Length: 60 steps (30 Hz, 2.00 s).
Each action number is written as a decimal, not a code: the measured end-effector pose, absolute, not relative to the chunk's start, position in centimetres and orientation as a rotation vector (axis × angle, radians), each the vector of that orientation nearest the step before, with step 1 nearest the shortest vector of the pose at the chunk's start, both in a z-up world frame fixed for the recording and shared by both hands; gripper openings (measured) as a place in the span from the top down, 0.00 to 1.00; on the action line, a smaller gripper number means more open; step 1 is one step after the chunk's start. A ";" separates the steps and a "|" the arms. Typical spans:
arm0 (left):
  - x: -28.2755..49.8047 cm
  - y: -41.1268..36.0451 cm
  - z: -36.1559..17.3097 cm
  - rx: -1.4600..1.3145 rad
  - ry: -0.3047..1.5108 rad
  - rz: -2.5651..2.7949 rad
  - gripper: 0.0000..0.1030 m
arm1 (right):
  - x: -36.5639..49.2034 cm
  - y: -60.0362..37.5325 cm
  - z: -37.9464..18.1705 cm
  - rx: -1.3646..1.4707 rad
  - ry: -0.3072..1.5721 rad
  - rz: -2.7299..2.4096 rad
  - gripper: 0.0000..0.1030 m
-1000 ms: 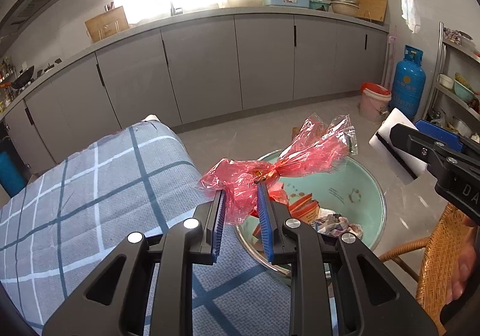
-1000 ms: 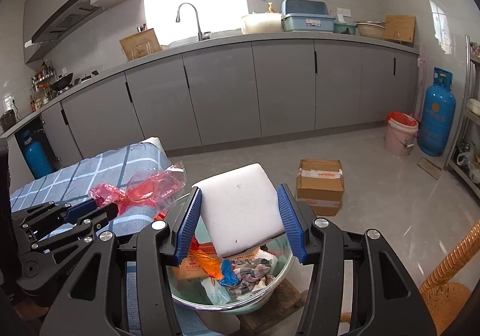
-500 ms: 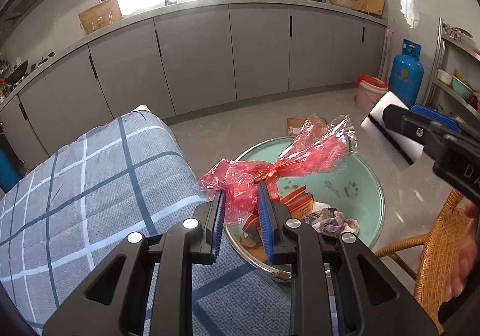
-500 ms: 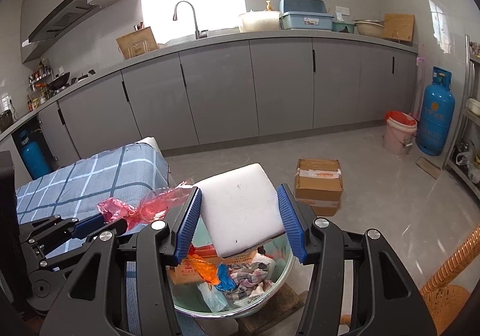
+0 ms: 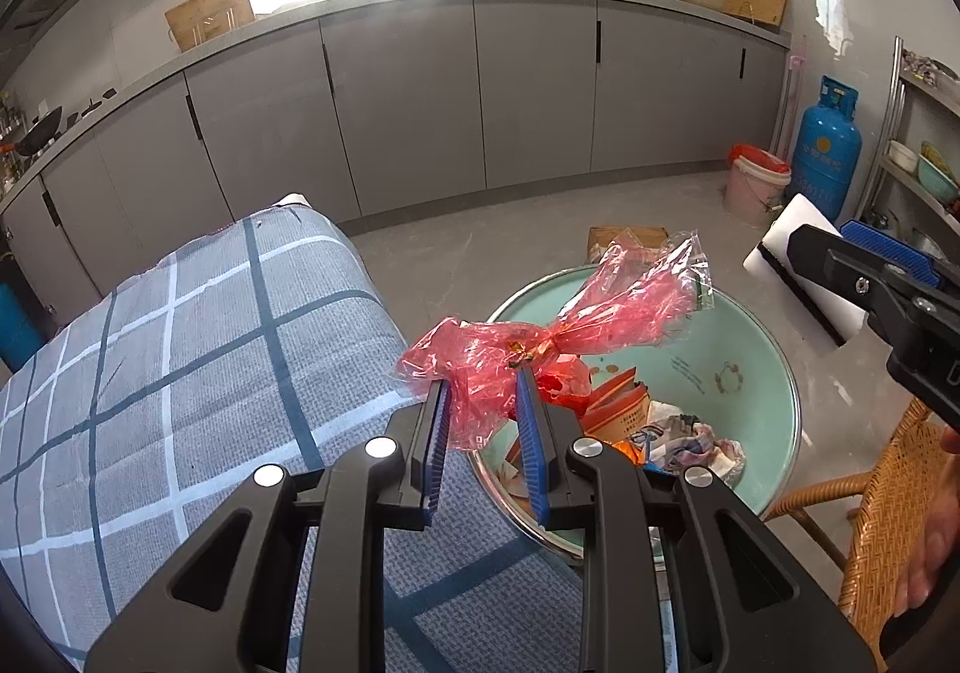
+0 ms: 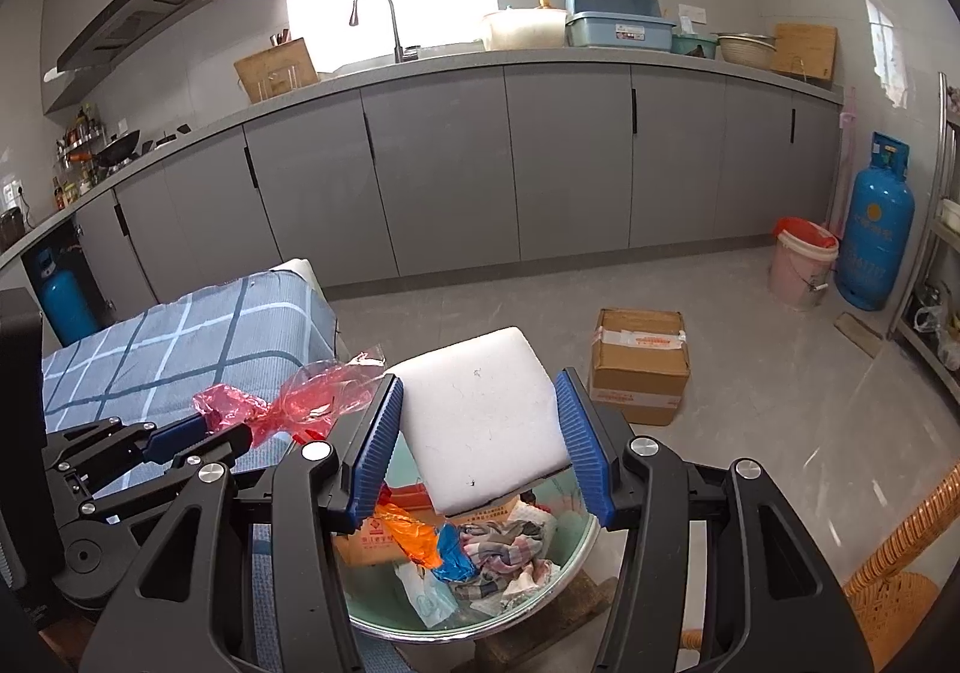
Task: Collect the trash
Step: 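Carry the sponge and pink wrapper over the teal basin with both tools, then open both tools to drop the sponge and pink wrapper into the basin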
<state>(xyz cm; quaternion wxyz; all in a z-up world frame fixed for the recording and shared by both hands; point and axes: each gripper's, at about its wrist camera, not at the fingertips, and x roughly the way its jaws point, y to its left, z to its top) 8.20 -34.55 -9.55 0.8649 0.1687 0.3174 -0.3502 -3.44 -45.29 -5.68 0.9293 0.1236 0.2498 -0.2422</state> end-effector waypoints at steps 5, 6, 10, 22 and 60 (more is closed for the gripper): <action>8.6 -34.5 -9.3 0.350 0.661 -0.730 0.78 | -3.3 -45.3 -5.7 0.244 0.516 -0.504 0.49; 8.7 -34.4 -9.3 0.348 0.662 -0.729 0.77 | -3.2 -45.4 -5.7 0.244 0.517 -0.504 0.49; 9.2 -34.2 -9.2 0.339 0.664 -0.722 0.77 | -2.9 -45.4 -5.8 0.249 0.524 -0.499 0.49; 8.9 -34.9 -9.2 0.349 0.672 -0.748 0.75 | -2.5 -46.2 -6.7 0.270 0.563 -0.503 0.48; 7.0 -29.2 -6.4 0.252 0.614 -0.700 0.05 | -6.0 -43.1 -3.6 0.270 0.437 -0.503 0.16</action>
